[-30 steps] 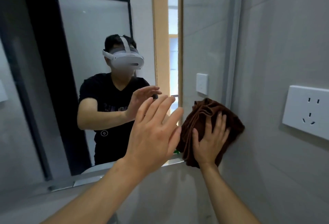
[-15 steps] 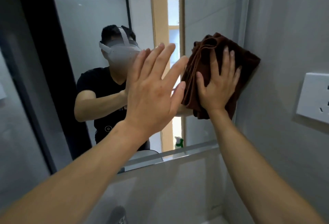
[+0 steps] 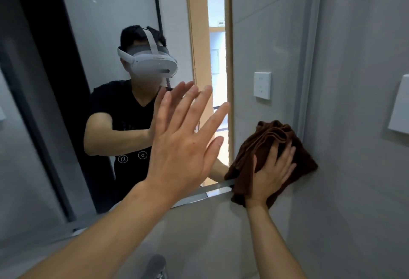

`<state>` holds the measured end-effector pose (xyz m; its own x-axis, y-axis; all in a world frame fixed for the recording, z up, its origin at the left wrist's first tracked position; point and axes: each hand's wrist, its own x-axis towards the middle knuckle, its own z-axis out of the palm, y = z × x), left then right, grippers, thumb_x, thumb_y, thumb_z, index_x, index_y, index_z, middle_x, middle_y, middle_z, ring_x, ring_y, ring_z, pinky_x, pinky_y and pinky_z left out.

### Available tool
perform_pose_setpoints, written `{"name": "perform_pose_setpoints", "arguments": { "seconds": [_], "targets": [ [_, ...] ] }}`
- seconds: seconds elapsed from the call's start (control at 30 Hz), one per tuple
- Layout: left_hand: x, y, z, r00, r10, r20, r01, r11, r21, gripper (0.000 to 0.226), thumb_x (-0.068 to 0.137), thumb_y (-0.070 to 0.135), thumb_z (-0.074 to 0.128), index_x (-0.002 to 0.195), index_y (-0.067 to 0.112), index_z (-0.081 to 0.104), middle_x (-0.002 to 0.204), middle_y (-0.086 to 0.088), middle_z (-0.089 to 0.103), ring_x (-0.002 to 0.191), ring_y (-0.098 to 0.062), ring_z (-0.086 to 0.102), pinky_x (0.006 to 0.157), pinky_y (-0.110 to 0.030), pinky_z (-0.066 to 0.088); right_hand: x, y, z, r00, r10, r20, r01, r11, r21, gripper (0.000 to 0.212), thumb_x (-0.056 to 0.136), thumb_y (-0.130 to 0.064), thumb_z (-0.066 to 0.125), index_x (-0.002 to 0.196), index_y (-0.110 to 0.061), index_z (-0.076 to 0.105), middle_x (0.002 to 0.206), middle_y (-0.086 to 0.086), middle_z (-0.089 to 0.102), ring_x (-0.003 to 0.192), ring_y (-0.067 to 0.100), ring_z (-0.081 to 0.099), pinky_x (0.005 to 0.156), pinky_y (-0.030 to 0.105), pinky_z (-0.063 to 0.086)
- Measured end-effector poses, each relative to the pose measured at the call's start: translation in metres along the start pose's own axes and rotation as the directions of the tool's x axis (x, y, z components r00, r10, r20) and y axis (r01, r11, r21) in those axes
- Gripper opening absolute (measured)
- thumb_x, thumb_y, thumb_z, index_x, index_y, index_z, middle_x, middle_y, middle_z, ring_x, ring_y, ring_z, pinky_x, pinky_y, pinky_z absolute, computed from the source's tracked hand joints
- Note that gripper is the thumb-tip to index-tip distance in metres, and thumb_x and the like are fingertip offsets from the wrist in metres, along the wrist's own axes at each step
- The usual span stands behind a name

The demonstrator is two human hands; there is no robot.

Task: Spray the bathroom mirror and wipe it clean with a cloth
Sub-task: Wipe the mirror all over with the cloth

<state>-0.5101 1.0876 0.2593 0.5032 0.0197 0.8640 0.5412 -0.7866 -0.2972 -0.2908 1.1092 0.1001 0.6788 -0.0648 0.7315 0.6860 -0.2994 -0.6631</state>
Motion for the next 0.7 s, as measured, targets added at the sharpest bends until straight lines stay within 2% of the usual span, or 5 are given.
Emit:
{"name": "perform_pose_setpoints", "arguments": {
  "seconds": [0.1, 0.27, 0.37, 0.53, 0.7],
  "targets": [
    [-0.009, -0.004, -0.008, 0.999, -0.01, 0.036, 0.009, 0.999, 0.035, 0.049, 0.101, 0.036, 0.043, 0.147, 0.023, 0.05, 0.16, -0.011, 0.035, 0.151, -0.029, 0.027, 0.119, -0.061, 0.018, -0.031, -0.034, -0.002, 1.0, 0.026, 0.016, -0.026, 1.0, 0.0, 0.068, 0.103, -0.059, 0.026, 0.151, -0.013, 0.041, 0.159, 0.019, 0.033, 0.148, 0.038, 0.03, 0.115, 0.064, 0.027],
    [0.003, -0.02, -0.029, 1.0, -0.028, 0.01, 0.027, 0.998, 0.058, 0.05, 0.101, 0.037, 0.044, 0.149, 0.024, 0.047, 0.161, -0.01, 0.034, 0.152, -0.027, 0.024, 0.119, -0.061, 0.017, -0.04, -0.101, -0.018, 0.989, -0.137, 0.048, 0.134, 0.989, 0.056, 0.068, 0.099, -0.06, 0.03, 0.151, -0.018, 0.041, 0.162, 0.016, 0.029, 0.151, 0.037, 0.024, 0.118, 0.062, 0.021],
    [0.018, -0.032, -0.046, 0.998, -0.05, -0.047, 0.054, 0.995, 0.079, 0.051, 0.101, 0.036, 0.043, 0.149, 0.022, 0.047, 0.16, -0.011, 0.036, 0.151, -0.028, 0.026, 0.12, -0.06, 0.015, 0.042, -0.118, -0.023, 0.983, -0.186, -0.01, 0.186, 0.979, 0.083, 0.068, 0.096, -0.057, 0.038, 0.154, -0.023, 0.036, 0.165, 0.011, 0.025, 0.153, 0.032, 0.02, 0.12, 0.06, 0.018],
    [0.041, -0.046, -0.066, 0.985, -0.123, -0.121, 0.131, 0.99, 0.059, 0.052, 0.101, 0.037, 0.038, 0.151, 0.024, 0.044, 0.162, -0.008, 0.032, 0.153, -0.027, 0.022, 0.123, -0.057, 0.01, 0.199, -0.18, -0.041, 0.996, -0.077, -0.048, 0.081, 0.993, 0.084, 0.071, 0.094, -0.067, 0.026, 0.156, -0.033, 0.03, 0.167, 0.004, 0.021, 0.154, 0.027, 0.017, 0.118, 0.063, 0.019],
    [0.085, -0.06, -0.084, 0.968, -0.165, -0.188, 0.186, 0.977, 0.099, 0.054, 0.102, 0.041, 0.03, 0.153, 0.026, 0.04, 0.164, -0.006, 0.029, 0.154, -0.024, 0.017, 0.123, -0.056, 0.01, 0.158, -0.268, -0.055, 0.935, -0.345, -0.078, 0.351, 0.933, 0.084, 0.069, 0.097, -0.068, 0.009, 0.158, -0.038, 0.021, 0.168, 0.005, 0.017, 0.155, 0.031, 0.014, 0.12, 0.065, 0.013]
  ]
}}
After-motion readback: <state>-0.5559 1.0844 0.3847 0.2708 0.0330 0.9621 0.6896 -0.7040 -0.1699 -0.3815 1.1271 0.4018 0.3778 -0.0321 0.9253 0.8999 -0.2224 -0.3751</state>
